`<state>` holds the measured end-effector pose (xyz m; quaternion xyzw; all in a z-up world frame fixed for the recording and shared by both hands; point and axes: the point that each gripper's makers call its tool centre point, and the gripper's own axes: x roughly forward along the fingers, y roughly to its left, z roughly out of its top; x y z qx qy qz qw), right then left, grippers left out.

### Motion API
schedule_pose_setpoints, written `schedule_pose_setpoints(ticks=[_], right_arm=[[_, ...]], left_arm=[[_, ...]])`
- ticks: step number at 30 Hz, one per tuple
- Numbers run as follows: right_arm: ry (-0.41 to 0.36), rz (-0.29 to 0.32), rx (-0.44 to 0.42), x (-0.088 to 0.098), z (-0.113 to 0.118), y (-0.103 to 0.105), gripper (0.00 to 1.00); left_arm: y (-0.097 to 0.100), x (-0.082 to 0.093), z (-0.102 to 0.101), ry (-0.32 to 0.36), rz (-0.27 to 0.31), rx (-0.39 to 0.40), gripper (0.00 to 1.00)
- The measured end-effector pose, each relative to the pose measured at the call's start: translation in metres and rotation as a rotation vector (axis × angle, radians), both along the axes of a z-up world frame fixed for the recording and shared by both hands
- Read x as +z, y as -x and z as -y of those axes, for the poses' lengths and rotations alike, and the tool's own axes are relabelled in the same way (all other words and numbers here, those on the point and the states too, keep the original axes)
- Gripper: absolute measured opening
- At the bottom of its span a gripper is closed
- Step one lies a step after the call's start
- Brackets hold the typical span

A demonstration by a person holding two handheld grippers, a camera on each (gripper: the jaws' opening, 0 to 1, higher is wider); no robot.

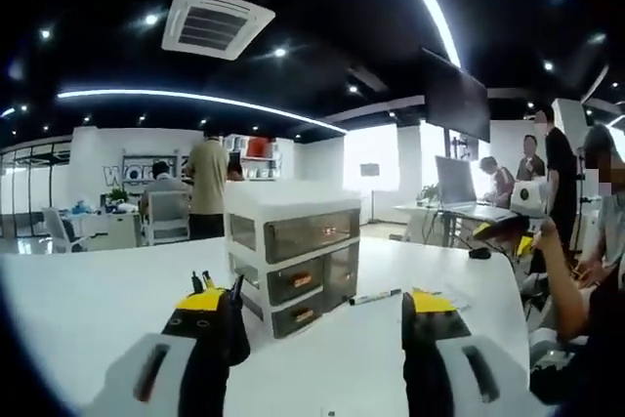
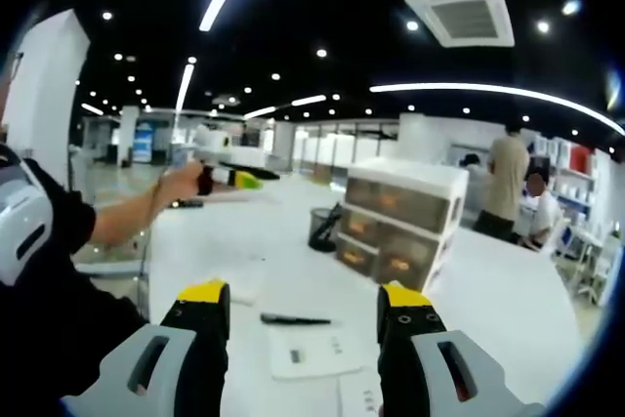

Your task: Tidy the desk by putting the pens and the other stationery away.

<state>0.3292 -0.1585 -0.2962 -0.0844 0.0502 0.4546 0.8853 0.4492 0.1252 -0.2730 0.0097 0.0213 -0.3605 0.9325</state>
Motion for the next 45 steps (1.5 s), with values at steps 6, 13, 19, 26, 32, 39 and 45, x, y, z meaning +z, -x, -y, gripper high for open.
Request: schedule_pose_setpoints(ticks=[6, 13, 19, 26, 32, 39, 45], right_arm=[[0.001, -0.001, 0.000, -0.001, 0.000, -0.001, 0.58], [0.001, 0.000, 0.002, -0.001, 0.000, -0.001, 0.58], [0.006, -0.002, 0.005, -0.002, -0.002, 0.000, 0.58], [0.008, -0.005, 0.002, -0.003, -0.002, 0.001, 0.58], [0.018, -0.009, 0.007, -0.005, -0.006, 0.000, 0.58], [0.022, -0.009, 0.014, -0.005, -0.010, 0.000, 0.58], [0.025, -0.008, 0.018, -0.005, -0.011, 0.001, 0.58]], left_arm=[[0.023, 0.000, 0.001, 0.015, 0.007, -0.022, 0.71], [0.047, 0.000, 0.000, 0.037, 0.018, -0.035, 0.70], [0.066, -0.008, 0.009, 0.025, 0.016, -0.063, 0.69], [0.085, -0.013, 0.013, 0.024, 0.032, -0.084, 0.69], [0.093, -0.013, 0.014, 0.030, 0.030, -0.102, 0.69], [0.098, -0.013, 0.019, 0.041, 0.024, -0.129, 0.69], [0.100, -0.012, 0.019, 0.039, 0.033, -0.123, 0.68]])
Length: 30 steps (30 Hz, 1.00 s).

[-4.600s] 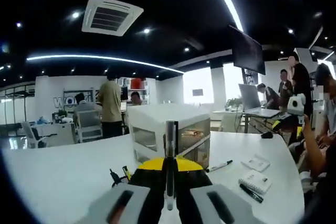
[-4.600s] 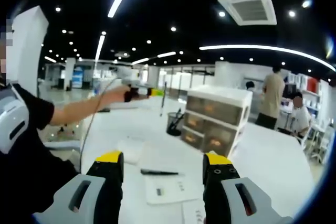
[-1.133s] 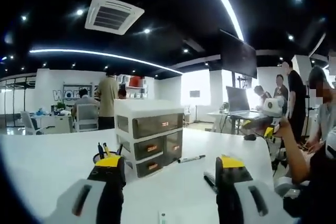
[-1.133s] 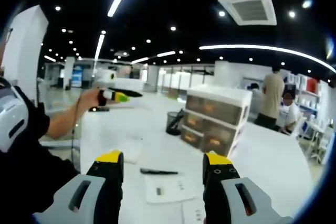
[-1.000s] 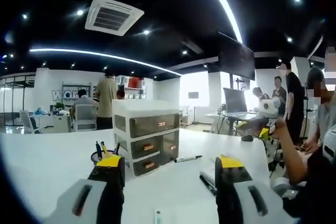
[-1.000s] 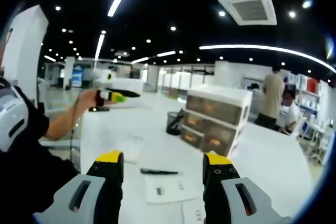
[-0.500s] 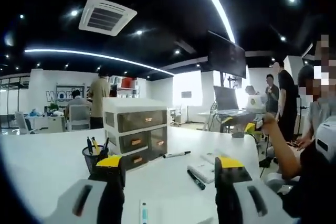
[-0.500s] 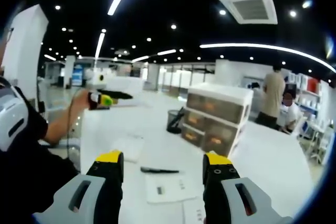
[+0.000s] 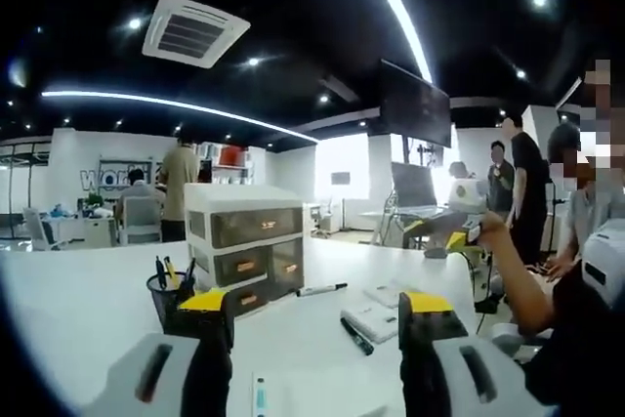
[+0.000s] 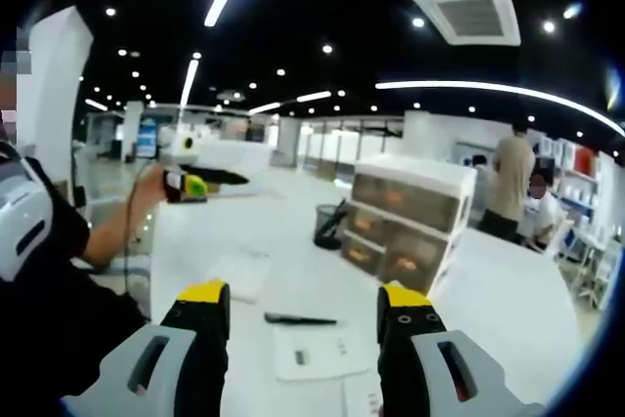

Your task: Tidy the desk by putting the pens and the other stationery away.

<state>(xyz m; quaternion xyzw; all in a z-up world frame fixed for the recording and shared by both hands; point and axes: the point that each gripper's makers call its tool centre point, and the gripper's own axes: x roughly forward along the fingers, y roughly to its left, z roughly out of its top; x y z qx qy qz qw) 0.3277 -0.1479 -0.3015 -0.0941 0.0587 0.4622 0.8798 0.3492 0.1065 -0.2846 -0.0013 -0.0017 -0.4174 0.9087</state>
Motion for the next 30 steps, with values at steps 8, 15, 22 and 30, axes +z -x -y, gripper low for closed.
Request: schedule_pose_setpoints(ticks=[8, 15, 22, 30], right_arm=[[0.001, -0.002, -0.003, -0.0006, 0.0015, -0.0012, 0.58], [0.004, -0.003, -0.003, -0.0015, 0.0014, -0.0015, 0.58], [0.008, -0.005, -0.003, -0.0022, 0.0006, -0.0031, 0.58], [-0.012, 0.003, -0.019, 0.0024, 0.0099, -0.0030, 0.58]], left_arm=[[-0.0025, 0.0007, -0.0038, 0.004, 0.001, 0.006, 0.68], [-0.0011, 0.0038, -0.0046, 0.013, 0.007, 0.000, 0.68], [-0.0026, 0.0020, -0.0057, 0.013, 0.004, 0.004, 0.67], [-0.0028, 0.0004, -0.0042, 0.002, 0.007, 0.000, 0.67]])
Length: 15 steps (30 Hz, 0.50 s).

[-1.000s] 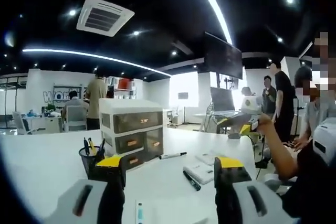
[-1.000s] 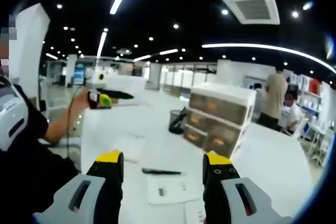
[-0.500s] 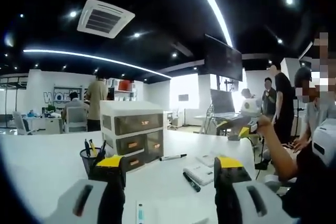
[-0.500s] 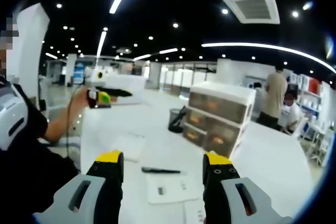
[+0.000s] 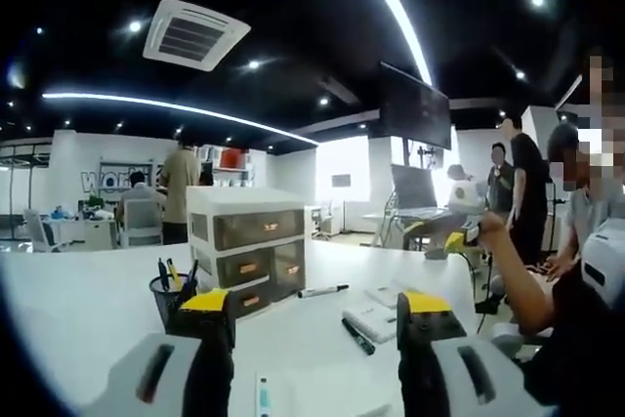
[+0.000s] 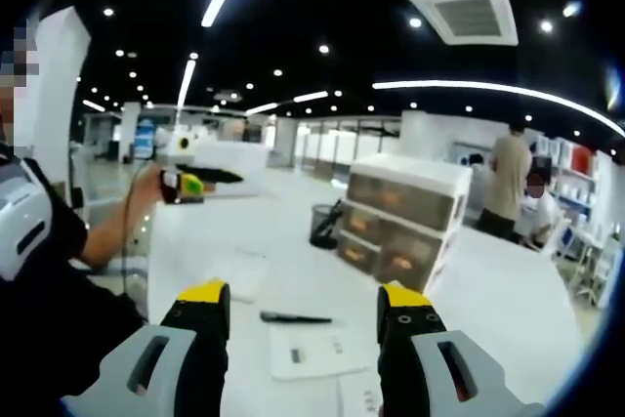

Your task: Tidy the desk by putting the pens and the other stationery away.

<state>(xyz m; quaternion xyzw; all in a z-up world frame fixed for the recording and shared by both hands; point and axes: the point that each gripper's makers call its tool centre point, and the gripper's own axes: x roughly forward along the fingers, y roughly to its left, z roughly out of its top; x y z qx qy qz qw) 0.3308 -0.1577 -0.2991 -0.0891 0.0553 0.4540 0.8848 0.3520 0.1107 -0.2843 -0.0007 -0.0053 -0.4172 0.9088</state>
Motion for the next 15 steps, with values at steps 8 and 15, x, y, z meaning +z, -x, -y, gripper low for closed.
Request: schedule_pose_setpoints(ticks=[8, 15], right_arm=[[-0.017, 0.008, -0.016, 0.0040, 0.0079, -0.0002, 0.58], [-0.022, 0.010, -0.021, 0.0048, 0.0110, -0.0005, 0.58]], left_arm=[[-0.0012, -0.0025, 0.0025, -0.009, 0.004, -0.003, 0.67], [-0.0003, -0.0025, 0.0045, -0.013, 0.007, -0.008, 0.67]])
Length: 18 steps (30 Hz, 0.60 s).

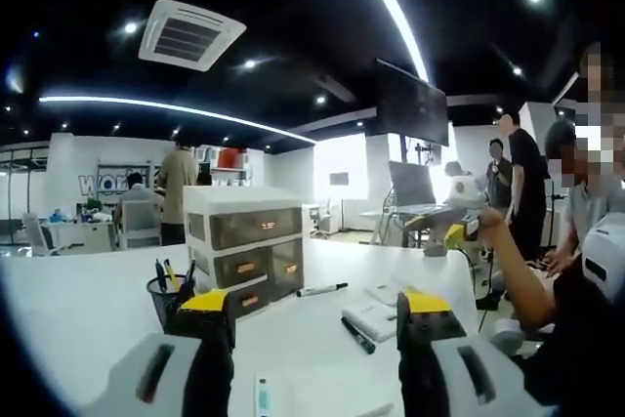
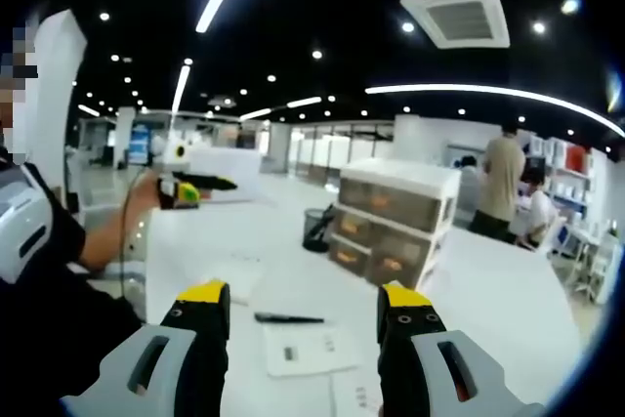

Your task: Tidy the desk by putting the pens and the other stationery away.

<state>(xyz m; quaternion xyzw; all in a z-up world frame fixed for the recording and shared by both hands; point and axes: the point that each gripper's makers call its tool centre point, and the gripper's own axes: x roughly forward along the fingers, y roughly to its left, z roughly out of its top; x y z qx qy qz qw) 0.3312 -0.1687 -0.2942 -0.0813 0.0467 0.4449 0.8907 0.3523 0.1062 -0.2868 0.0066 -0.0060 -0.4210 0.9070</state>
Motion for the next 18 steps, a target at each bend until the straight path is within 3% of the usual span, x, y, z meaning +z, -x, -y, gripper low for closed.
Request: schedule_pose_setpoints(ticks=[18], right_arm=[[-0.016, -0.001, -0.021, 0.0011, 0.0098, -0.0010, 0.58]], left_arm=[[0.0002, -0.0022, 0.0018, -0.005, -0.007, -0.009, 0.66]])
